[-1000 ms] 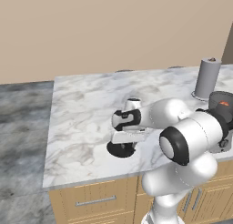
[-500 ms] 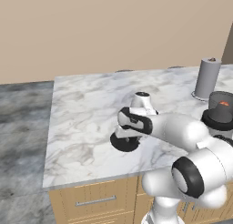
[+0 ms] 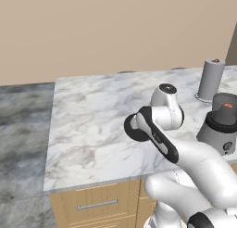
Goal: Open the blender lid, put the peach in the blender, close the lid, and start the blender.
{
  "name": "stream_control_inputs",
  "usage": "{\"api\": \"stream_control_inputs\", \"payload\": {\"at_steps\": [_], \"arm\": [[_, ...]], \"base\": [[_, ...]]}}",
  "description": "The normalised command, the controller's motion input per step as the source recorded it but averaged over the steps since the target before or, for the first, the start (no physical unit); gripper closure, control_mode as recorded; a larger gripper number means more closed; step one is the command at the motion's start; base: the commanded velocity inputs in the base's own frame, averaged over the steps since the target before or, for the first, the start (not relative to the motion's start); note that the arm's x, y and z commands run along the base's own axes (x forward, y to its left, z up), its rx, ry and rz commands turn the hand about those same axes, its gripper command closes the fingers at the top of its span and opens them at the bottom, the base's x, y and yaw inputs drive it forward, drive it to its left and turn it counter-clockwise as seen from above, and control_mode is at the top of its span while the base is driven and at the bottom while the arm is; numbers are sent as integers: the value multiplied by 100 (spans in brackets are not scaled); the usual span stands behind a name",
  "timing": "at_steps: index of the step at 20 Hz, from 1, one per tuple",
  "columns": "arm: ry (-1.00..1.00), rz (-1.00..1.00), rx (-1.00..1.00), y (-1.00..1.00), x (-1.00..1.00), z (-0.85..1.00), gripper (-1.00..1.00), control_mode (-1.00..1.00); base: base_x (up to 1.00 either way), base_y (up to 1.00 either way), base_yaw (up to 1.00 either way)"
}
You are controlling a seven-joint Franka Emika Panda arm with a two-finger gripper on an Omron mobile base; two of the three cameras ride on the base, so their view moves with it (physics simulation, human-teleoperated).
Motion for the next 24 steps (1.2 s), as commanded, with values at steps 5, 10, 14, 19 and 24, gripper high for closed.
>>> {"api": "stream_control_inputs", "payload": {"at_steps": [5, 10, 14, 19, 24], "arm": [[-16, -6, -2, -65, -26, 82, 100, -100], [-8, -9, 0, -77, -19, 90, 100, -100], [0, -11, 0, -82, -11, 100, 100, -100], [0, -17, 0, -75, -22, 88, 100, -100], [0, -31, 0, -71, -44, 33, 100, -100]], "base": [[0, 0, 0], [0, 0, 0], [0, 0, 0], [0, 0, 0], [0, 0, 0]]}}
